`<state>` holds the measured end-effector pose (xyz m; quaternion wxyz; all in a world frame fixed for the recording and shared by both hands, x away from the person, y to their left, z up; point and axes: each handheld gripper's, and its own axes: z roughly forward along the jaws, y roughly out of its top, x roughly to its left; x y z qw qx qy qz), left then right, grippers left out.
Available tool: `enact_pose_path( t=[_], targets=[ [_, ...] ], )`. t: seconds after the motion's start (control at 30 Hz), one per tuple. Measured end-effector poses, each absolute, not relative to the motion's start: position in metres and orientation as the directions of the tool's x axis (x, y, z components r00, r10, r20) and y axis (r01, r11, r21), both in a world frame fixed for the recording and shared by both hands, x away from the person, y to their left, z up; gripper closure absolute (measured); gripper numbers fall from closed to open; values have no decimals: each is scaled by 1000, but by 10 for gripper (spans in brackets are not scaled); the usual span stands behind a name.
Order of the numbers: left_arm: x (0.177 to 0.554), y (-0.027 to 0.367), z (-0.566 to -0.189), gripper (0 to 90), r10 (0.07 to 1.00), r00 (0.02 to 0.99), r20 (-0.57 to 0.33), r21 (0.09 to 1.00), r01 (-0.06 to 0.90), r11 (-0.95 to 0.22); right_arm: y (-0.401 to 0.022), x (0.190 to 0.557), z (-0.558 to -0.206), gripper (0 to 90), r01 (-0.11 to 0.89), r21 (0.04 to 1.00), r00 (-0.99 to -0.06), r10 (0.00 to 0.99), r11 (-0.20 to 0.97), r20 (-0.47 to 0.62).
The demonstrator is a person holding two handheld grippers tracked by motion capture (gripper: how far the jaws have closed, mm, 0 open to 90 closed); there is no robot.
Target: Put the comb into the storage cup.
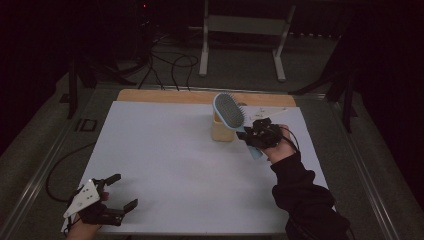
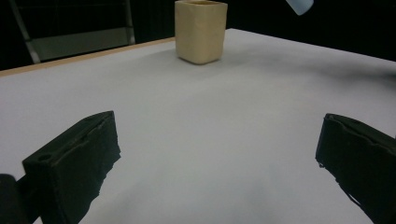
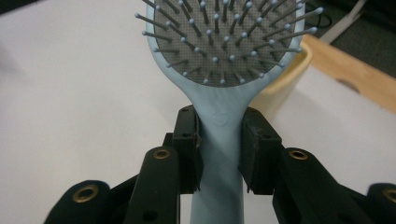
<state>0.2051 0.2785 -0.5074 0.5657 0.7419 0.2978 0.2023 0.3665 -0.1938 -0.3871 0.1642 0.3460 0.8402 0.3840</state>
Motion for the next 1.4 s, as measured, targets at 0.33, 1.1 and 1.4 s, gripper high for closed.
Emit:
enact_pose_path(
  t=[0.33, 1.1, 1.4],
  targets=[
    [205, 279, -507, 0, 672, 739, -36, 960, 212, -181, -181, 383, -380, 704, 430, 801, -690, 723, 417, -7],
    [203, 280, -507, 0, 673, 739, -36, 962, 209, -178, -154, 426, -365, 704, 354, 873, -682, 732, 334, -4],
    [203, 280, -507, 0, 674, 738, -36, 961, 210, -178, -153, 439, -367, 703, 310, 908, -687, 727, 283, 7]
  ],
)
